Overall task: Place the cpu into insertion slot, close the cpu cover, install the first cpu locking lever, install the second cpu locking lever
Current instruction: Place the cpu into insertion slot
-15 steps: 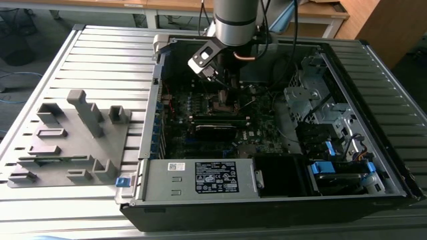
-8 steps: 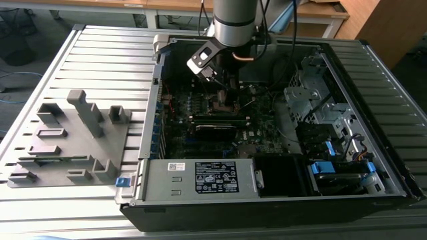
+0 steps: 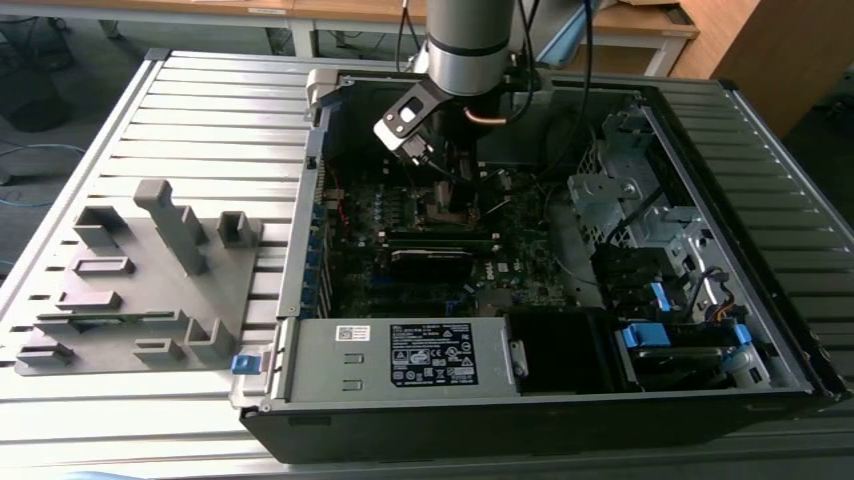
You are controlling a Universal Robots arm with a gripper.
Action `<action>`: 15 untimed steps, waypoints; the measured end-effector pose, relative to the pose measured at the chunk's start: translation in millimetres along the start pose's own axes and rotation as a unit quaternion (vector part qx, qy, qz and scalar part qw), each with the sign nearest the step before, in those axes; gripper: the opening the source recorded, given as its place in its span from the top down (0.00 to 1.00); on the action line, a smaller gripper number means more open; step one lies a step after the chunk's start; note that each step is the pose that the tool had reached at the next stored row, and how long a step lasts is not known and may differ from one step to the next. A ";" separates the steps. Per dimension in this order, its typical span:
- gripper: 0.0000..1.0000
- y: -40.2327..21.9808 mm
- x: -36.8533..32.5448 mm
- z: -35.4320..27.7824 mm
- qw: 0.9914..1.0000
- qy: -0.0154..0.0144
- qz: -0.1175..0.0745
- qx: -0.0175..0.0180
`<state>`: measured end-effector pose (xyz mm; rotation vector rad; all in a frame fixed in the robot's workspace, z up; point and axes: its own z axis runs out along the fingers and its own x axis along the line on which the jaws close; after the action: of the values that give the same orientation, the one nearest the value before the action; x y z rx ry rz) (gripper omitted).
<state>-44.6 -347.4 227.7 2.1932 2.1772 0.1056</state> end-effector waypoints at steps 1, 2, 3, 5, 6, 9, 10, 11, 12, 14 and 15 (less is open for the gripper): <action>0.46 0.0 0.2 0.2 1.000 0.000 0.000 0.000; 0.46 -0.1 0.6 0.4 1.000 0.000 0.000 0.000; 0.46 -0.1 1.2 0.5 1.000 0.000 0.000 0.000; 0.46 -0.3 2.6 0.8 1.000 0.000 0.000 0.000; 0.46 -0.2 2.9 1.0 1.000 0.000 0.000 0.000; 0.46 -0.4 3.7 2.0 1.000 0.000 0.000 0.000; 0.46 -0.4 4.0 2.7 1.000 0.000 0.000 0.000; 0.46 -0.5 4.3 3.5 1.000 0.000 0.000 0.000; 0.46 -0.6 4.5 4.4 1.000 0.000 0.000 0.000; 0.46 -1.1 4.9 6.9 1.000 0.000 0.000 0.000; 0.46 -1.4 5.1 8.3 1.000 0.000 0.000 0.000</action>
<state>-45.3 -342.2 219.4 2.1934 2.1771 0.1055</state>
